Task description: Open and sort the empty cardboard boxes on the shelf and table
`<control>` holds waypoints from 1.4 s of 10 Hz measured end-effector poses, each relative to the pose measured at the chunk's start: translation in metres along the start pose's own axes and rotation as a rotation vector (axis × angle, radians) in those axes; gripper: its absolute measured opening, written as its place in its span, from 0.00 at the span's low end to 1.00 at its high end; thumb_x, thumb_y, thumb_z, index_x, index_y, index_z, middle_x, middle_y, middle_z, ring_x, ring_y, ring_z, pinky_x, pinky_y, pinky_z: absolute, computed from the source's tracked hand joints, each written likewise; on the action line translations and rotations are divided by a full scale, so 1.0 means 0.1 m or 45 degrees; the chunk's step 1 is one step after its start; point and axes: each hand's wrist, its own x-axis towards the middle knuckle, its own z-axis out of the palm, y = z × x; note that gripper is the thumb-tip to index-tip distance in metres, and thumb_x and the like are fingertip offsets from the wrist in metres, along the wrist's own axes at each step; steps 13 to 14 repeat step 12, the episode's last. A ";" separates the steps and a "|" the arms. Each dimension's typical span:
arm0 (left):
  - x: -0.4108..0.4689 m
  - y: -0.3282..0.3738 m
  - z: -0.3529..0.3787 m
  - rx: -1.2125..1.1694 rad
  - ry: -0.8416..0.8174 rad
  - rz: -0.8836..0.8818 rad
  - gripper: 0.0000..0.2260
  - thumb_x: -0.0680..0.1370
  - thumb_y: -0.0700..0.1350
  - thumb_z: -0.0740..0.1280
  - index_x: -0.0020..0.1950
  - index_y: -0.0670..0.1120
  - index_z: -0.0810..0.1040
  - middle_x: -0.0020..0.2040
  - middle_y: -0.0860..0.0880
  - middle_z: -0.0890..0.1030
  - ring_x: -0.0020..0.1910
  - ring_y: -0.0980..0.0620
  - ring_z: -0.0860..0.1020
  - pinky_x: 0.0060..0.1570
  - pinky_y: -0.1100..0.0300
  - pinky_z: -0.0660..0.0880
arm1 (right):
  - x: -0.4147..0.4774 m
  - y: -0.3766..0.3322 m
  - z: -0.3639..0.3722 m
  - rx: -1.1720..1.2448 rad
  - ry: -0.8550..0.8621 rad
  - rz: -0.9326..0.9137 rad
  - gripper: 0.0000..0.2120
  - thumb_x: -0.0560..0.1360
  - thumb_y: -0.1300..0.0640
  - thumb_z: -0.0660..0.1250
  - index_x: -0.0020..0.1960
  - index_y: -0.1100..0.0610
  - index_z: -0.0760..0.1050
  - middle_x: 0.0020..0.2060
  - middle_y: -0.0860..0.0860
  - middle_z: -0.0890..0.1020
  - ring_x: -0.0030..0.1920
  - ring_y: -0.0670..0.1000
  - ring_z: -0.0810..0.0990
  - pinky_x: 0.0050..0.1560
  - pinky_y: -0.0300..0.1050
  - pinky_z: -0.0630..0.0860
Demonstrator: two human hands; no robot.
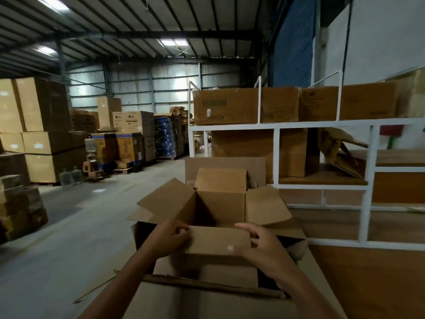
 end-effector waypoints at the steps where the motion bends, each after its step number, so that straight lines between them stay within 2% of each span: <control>1: 0.08 0.09 -0.25 0.102 -0.257 0.087 0.20 0.78 0.62 0.61 0.45 0.48 0.83 0.41 0.49 0.82 0.39 0.52 0.78 0.41 0.58 0.74 | -0.06 -0.16 0.06 -0.536 -0.094 -0.145 0.26 0.70 0.51 0.75 0.65 0.39 0.72 0.58 0.34 0.71 0.61 0.39 0.72 0.62 0.40 0.72; 2: 0.18 0.21 -0.44 -0.010 -0.377 0.207 0.23 0.78 0.66 0.57 0.39 0.50 0.79 0.37 0.52 0.79 0.36 0.54 0.76 0.40 0.61 0.71 | 0.10 -0.35 0.10 -0.888 0.084 -0.301 0.12 0.79 0.51 0.65 0.62 0.44 0.76 0.52 0.37 0.78 0.51 0.39 0.76 0.53 0.37 0.73; 3: 0.32 0.17 -0.50 0.039 -0.326 0.312 0.22 0.76 0.67 0.59 0.50 0.52 0.82 0.43 0.53 0.82 0.41 0.56 0.80 0.44 0.60 0.77 | 0.37 -0.41 0.13 -0.949 0.282 -0.343 0.10 0.81 0.48 0.60 0.55 0.48 0.78 0.45 0.44 0.81 0.44 0.42 0.77 0.46 0.40 0.74; 4: 0.49 0.08 -0.44 0.306 -0.095 0.334 0.18 0.77 0.64 0.61 0.46 0.51 0.80 0.40 0.54 0.80 0.39 0.57 0.79 0.42 0.58 0.79 | 0.63 -0.36 0.19 -1.083 0.401 -0.296 0.11 0.81 0.47 0.56 0.48 0.49 0.75 0.40 0.45 0.78 0.40 0.44 0.75 0.43 0.44 0.74; 5: 0.61 -0.04 -0.20 0.410 -0.014 0.378 0.19 0.79 0.62 0.59 0.37 0.51 0.75 0.34 0.54 0.76 0.32 0.58 0.75 0.31 0.63 0.68 | 0.79 -0.18 0.32 -1.118 0.383 -0.153 0.12 0.82 0.48 0.55 0.46 0.51 0.72 0.41 0.47 0.76 0.41 0.46 0.75 0.44 0.45 0.73; 6: 0.73 -0.19 0.18 0.381 -0.098 0.379 0.24 0.78 0.67 0.53 0.35 0.52 0.73 0.33 0.54 0.76 0.31 0.57 0.76 0.31 0.63 0.67 | 0.80 0.10 0.49 -1.234 0.368 0.023 0.12 0.83 0.47 0.51 0.47 0.49 0.71 0.46 0.47 0.76 0.47 0.48 0.74 0.52 0.49 0.70; 7: 0.85 -0.24 0.38 0.355 -0.195 0.386 0.31 0.77 0.71 0.45 0.36 0.51 0.75 0.34 0.54 0.77 0.33 0.57 0.75 0.34 0.60 0.67 | 0.79 0.27 0.58 -1.358 0.382 0.160 0.17 0.83 0.43 0.46 0.48 0.47 0.71 0.50 0.46 0.78 0.54 0.50 0.74 0.63 0.55 0.64; 8: 0.90 -0.28 0.43 0.383 -0.203 0.406 0.32 0.76 0.72 0.43 0.37 0.50 0.76 0.36 0.53 0.77 0.34 0.56 0.75 0.37 0.57 0.70 | 0.80 0.28 0.59 -1.287 0.340 0.194 0.21 0.81 0.38 0.45 0.46 0.46 0.73 0.50 0.46 0.79 0.56 0.50 0.74 0.68 0.58 0.60; 9: 0.89 -0.35 0.47 0.418 -0.114 0.423 0.34 0.75 0.73 0.42 0.37 0.49 0.77 0.36 0.51 0.78 0.36 0.52 0.78 0.44 0.53 0.77 | 0.79 0.28 0.61 -1.284 0.334 0.167 0.22 0.81 0.38 0.45 0.52 0.46 0.75 0.54 0.47 0.79 0.61 0.52 0.73 0.70 0.60 0.56; 10: 0.80 -0.35 0.46 0.455 -0.011 0.466 0.33 0.76 0.71 0.42 0.39 0.50 0.77 0.38 0.51 0.80 0.37 0.50 0.79 0.45 0.51 0.78 | 0.70 0.22 0.60 -1.238 0.276 0.177 0.21 0.81 0.38 0.46 0.55 0.47 0.75 0.54 0.46 0.78 0.60 0.52 0.73 0.70 0.61 0.57; 11: 0.73 -0.33 0.42 0.380 0.041 0.514 0.28 0.78 0.69 0.44 0.54 0.51 0.74 0.50 0.48 0.81 0.46 0.48 0.80 0.48 0.49 0.78 | 0.59 0.16 0.54 -1.188 0.247 0.091 0.19 0.81 0.39 0.50 0.59 0.46 0.74 0.55 0.47 0.76 0.59 0.51 0.73 0.67 0.57 0.62; 12: 0.60 -0.24 0.32 0.175 0.094 0.569 0.32 0.80 0.66 0.47 0.78 0.48 0.55 0.72 0.44 0.70 0.65 0.46 0.74 0.61 0.49 0.74 | 0.36 -0.08 0.49 -0.955 0.359 0.013 0.20 0.81 0.43 0.56 0.71 0.48 0.66 0.68 0.46 0.70 0.68 0.50 0.67 0.65 0.47 0.64; 14: 0.60 -0.24 0.32 0.175 0.094 0.569 0.32 0.80 0.66 0.47 0.78 0.48 0.55 0.72 0.44 0.70 0.65 0.46 0.74 0.61 0.49 0.74 | 0.36 -0.08 0.49 -0.955 0.359 0.013 0.20 0.81 0.43 0.56 0.71 0.48 0.66 0.68 0.46 0.70 0.68 0.50 0.67 0.65 0.47 0.64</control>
